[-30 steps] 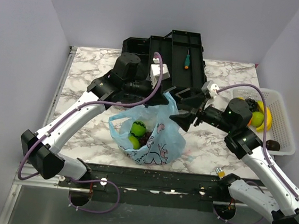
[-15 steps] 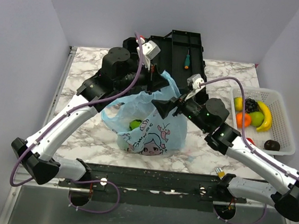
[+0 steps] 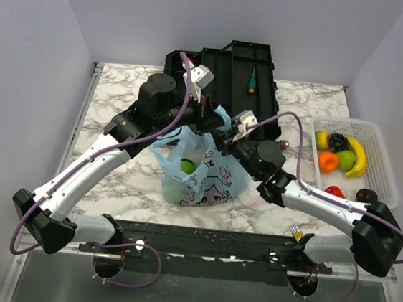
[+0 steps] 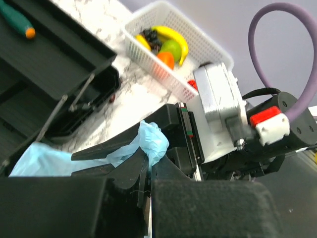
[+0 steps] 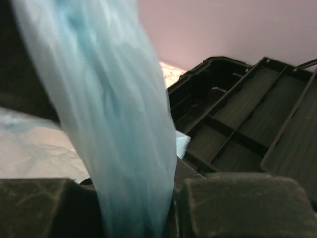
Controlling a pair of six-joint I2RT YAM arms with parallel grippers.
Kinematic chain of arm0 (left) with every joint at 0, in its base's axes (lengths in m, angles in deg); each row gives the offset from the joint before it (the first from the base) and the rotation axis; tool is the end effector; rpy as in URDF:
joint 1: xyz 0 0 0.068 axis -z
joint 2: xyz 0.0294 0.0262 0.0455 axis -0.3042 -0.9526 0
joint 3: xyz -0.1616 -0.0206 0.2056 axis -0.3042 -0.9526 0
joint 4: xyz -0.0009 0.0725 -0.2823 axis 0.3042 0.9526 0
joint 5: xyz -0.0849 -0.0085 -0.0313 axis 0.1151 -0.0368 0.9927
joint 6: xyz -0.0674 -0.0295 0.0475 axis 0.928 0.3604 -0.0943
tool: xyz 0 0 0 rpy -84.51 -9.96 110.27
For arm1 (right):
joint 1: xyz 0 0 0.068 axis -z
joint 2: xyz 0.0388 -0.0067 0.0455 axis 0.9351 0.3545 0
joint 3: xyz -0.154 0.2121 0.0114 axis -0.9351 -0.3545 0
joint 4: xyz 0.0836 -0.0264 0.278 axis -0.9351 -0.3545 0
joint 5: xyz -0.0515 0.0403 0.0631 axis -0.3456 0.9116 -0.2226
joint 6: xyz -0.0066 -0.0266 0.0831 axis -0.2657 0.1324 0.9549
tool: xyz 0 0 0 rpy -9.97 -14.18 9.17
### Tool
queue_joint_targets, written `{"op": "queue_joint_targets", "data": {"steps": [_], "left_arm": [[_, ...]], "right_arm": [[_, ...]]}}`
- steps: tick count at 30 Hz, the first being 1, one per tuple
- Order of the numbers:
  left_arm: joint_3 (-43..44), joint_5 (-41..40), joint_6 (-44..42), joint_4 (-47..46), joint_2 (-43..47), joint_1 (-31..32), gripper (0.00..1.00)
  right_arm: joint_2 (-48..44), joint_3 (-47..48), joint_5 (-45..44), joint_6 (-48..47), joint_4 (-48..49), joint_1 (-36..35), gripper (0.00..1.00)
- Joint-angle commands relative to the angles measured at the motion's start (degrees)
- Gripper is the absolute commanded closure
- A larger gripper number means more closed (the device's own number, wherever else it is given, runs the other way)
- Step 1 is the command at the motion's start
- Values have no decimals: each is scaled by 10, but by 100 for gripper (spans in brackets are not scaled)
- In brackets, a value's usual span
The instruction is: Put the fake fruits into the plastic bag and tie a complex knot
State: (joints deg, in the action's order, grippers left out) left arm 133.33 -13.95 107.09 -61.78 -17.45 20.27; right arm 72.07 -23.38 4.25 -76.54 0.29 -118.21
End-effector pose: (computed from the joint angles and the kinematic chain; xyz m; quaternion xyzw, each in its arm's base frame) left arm 0.2537 -0.2394 0.4333 0.2364 0.7193 -0.4607 0.4631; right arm 0.2531 0.2758 0.2974 -0.2318 0.6163 0.2687 0.7030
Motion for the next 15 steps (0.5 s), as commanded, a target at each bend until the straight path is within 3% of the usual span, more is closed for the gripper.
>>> {"op": "queue_joint_targets", "data": {"steps": [1, 7, 8, 10, 12, 15], "left_arm": [[1, 15, -6, -43, 31, -18, 100], [14, 49, -22, -40, 31, -55, 100], [14, 61, -24, -43, 31, -55, 100], [16, 90, -26, -46, 31, -55, 100], [22, 123, -41, -38, 28, -55, 100], [41, 145, -114, 34, 29, -62, 47]], "right_arm": [[36, -104, 43, -56, 66, 2, 78], [58, -206, 70, -54, 98, 3, 79], [57, -208, 70, -48, 97, 2, 82], [53, -201, 70, -37, 94, 3, 99], [41, -182, 103, -28, 89, 3, 99], [4, -154, 117, -3, 53, 3, 99]]}}
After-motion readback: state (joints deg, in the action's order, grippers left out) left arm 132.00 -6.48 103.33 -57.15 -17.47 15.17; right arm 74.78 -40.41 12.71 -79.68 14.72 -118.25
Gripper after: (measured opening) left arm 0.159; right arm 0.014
